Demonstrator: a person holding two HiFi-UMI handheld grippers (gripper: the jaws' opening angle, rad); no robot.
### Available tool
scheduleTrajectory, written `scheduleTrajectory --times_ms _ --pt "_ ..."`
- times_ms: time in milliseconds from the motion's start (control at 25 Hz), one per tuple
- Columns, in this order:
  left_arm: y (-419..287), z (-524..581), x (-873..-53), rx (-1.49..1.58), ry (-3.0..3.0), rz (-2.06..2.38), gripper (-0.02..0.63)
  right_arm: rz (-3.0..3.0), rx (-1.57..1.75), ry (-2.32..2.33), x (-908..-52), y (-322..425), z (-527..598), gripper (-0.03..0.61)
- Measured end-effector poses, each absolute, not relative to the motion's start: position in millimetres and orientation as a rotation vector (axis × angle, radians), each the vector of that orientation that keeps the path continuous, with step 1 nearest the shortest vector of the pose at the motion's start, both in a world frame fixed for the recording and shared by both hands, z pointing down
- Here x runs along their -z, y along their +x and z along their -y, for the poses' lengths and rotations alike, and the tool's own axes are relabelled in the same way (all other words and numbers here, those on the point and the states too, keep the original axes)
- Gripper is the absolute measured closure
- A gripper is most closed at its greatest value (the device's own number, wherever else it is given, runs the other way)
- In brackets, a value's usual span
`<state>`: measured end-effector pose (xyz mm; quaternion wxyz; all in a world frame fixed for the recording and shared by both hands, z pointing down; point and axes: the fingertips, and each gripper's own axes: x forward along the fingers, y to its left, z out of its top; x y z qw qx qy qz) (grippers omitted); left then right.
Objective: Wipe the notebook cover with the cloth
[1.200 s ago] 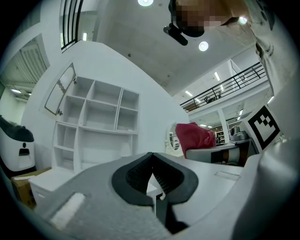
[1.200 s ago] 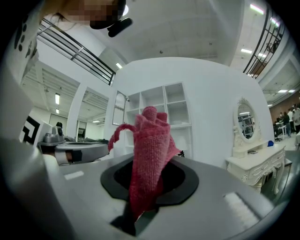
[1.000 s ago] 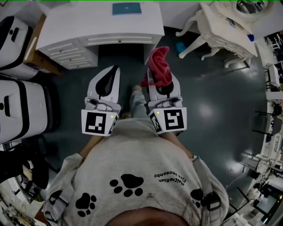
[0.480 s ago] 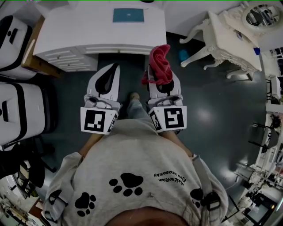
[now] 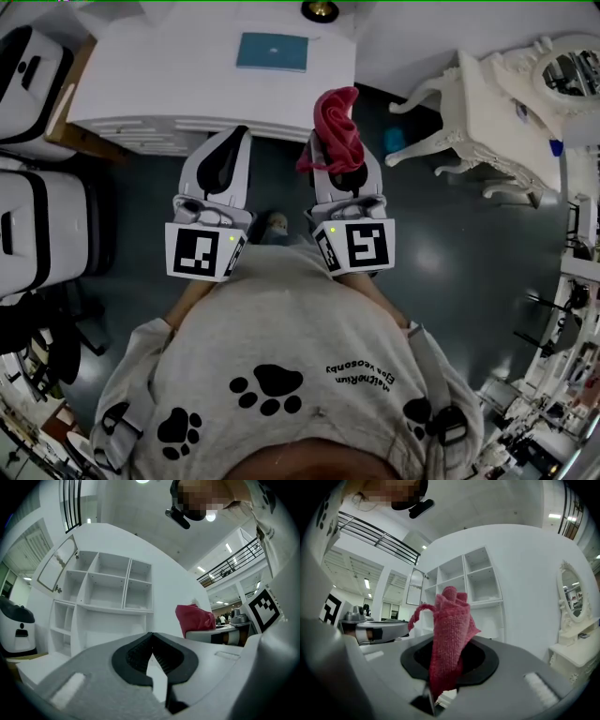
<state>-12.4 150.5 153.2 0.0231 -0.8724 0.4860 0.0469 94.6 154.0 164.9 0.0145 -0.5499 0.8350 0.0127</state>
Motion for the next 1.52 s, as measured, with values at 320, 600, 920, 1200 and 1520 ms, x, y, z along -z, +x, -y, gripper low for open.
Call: scheduleTrajectory --times_ms 320,600,920,1200,1520 --pt "-5 -123 -161 -0.095 -2.673 -1.550 0.615 -2.627 0.016 -1.656 -177 102 -121 0.491" --pt "-10 -94 -167 -0.094 -2.684 -1.561 0.615 -2.623 0.031 -1.673 -183 100 -95 0.491" --pt "-18 -26 -174 -0.089 -2.713 -1.525 0.615 -2.619 0.023 -1.720 -188 92 -30 0.491" --pt "-33 52 -181 -0.065 -2.750 -1.490 0.615 -2.619 0.033 -1.763 -195 76 45 0.491" --pt "-40 126 -193 -0.050 -2.821 -1.408 0.615 -2.597 0.040 -1.851 -203 68 114 0.491"
